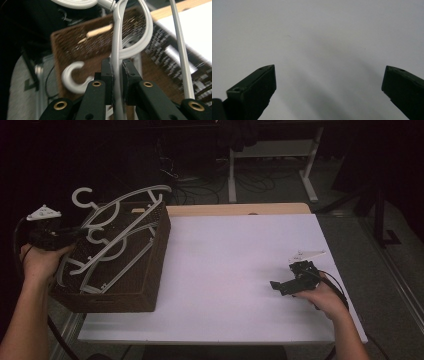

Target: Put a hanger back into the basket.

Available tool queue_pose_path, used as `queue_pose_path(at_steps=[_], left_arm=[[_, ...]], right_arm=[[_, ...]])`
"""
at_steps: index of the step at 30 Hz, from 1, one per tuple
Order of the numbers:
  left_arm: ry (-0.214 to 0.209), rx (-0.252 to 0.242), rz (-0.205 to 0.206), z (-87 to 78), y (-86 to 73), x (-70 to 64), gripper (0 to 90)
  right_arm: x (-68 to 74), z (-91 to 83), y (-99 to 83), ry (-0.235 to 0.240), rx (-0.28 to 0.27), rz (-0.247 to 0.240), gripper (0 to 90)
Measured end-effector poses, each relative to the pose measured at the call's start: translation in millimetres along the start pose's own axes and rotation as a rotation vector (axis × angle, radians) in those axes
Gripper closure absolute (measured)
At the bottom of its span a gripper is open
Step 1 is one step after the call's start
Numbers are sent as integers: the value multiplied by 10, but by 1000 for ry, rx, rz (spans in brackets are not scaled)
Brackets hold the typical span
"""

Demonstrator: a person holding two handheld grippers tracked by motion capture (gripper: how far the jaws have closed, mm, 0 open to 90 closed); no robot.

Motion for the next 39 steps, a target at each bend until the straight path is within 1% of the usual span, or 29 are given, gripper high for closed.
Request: queue_pose_path(at_steps=[4, 6, 7, 9, 11, 14, 16, 17, 20, 22, 23, 24, 25, 26, 28, 30, 34, 36, 38, 39], left_arm=[[19, 35, -9, 86, -202, 134, 815], [20, 40, -19, 119, -261, 172, 815], [18, 39, -26, 128, -272, 183, 814], [24, 42, -23, 145, -275, 196, 814], [35, 54, -14, 171, -277, 203, 814], [60, 89, 10, 249, -304, 222, 815], [54, 107, 14, 302, -335, 214, 815], [43, 116, 12, 328, -355, 204, 815], [31, 136, 1, 388, -412, 183, 814], [17, 150, -15, 422, -455, 174, 812], [-1, 147, -34, 432, -464, 168, 804], [-3, 145, -41, 432, -463, 169, 716], [-4, 132, -56, 414, -448, 177, 656], [-13, 122, -69, 406, -435, 171, 603], [-32, 103, -72, 380, -398, 133, 558], [-61, 79, -73, 354, -350, 73, 526], [-131, 34, -74, 320, -231, -105, 454], [-194, 5, -74, 306, -155, -260, 402], [-234, -13, -62, 296, -101, -388, 387], [-266, -29, -53, 288, -64, -487, 375]], right_arm=[[3, 13, -7, 0, 9, -3, 0], [1, 18, -11, -2, 13, -1, 0], [3, 21, -13, -1, 15, 1, 0], [0, 24, -14, -2, 15, -3, 0], [-2, 27, -15, -2, 15, -2, 0], [-2, 26, -16, -2, 15, -2, 0], [-3, 23, -17, -2, 16, -1, 0], [-6, 22, -18, -3, 15, -2, 0], [-13, 18, -18, -4, 13, 2, 0], [-13, 20, -16, -4, 13, 3, 0], [-11, 22, -16, -3, 14, 1, 0], [-7, 23, -15, -2, 14, 1, 0], [-6, 23, -14, -2, 14, 0, 0], [-4, 22, -12, -1, 14, -1, 0], [-3, 18, -8, -2, 12, -1, 0], [-3, 14, -2, -2, 9, -2, 0], [6, -16, 24, 1, 0, -1, 0], [12, -45, 51, 4, -10, 1, 0], [16, -72, 75, 8, -20, 2, 0], [18, -86, 89, 9, -25, 1, 0]])
Point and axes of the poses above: each handheld gripper's, and its own axes: z roughly forward along the jaws, y roughly out of its top, x roughly to its left, the point moved 10 cm from there along z, roughly forward along the jaws, and after that the axes turned 6 degrees about x, right-handed, at the moved point
